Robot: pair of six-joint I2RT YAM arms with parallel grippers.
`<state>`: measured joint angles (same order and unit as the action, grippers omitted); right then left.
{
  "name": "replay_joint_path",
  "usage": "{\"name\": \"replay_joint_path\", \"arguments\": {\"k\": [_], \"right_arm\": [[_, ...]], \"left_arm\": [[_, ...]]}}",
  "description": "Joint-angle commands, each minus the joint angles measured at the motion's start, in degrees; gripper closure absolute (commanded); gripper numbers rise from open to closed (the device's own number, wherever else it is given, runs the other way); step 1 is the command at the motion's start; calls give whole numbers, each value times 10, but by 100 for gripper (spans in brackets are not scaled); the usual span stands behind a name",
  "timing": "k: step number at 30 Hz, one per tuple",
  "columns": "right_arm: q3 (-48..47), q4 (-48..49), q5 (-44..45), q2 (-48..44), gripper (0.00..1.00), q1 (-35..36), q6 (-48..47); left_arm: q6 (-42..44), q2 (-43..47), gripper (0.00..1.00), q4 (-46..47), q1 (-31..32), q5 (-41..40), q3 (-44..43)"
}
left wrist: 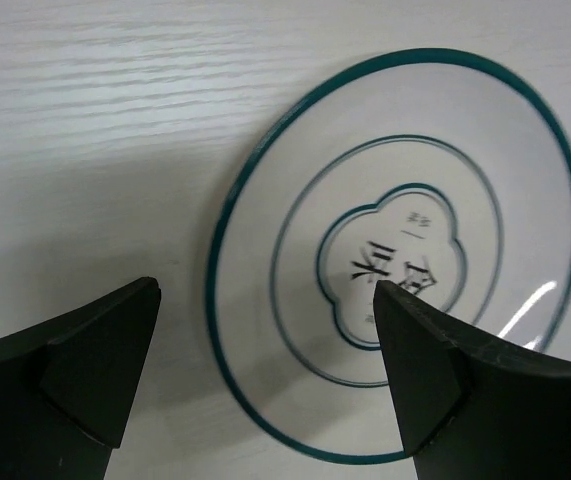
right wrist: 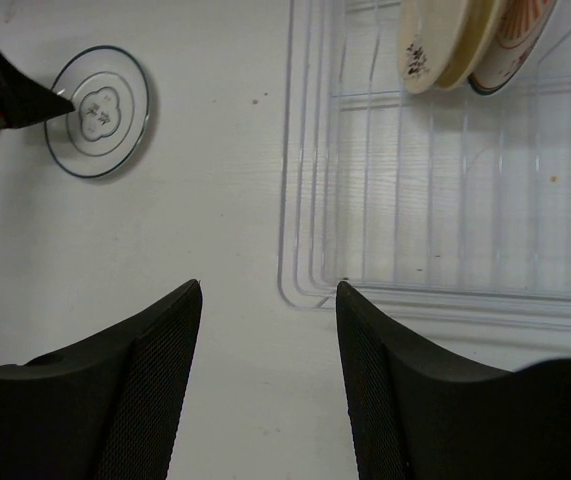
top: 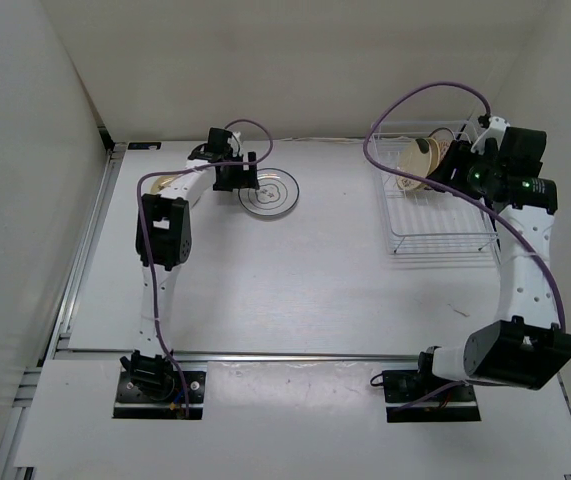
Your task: Unload the plates from the dish rack
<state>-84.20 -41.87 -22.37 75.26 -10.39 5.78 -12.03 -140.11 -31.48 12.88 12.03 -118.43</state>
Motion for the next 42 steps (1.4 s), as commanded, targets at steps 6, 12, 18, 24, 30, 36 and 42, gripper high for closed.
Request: {"name": "replay_joint_path", "arguments": {"k": [6,12,18,24,30,36,42], "right_arm": [[-97,21,59,95,37,-2,-26],[-161,26,65,167,40,-2,-26],[-219,36,108,228,52,-2,-31],[-289,42,139,302,55,4,-67],[-337,42,150,356,55,22,-88],[-379,47,169,414,58,40,-108],[-416,47,164,471,63,45,-114]], "left_arm": [[17,57,0,-67,1,-141,55],[39,129,0,-67,1,-152,55],[60,235,0,-67,7,-104,88],[95,371,0,-67,13,-23,161],[125,469,0,-93,13,94,216],[150,511,0,-112,13,134,242],[163,521,0,-124,13,113,261]]}}
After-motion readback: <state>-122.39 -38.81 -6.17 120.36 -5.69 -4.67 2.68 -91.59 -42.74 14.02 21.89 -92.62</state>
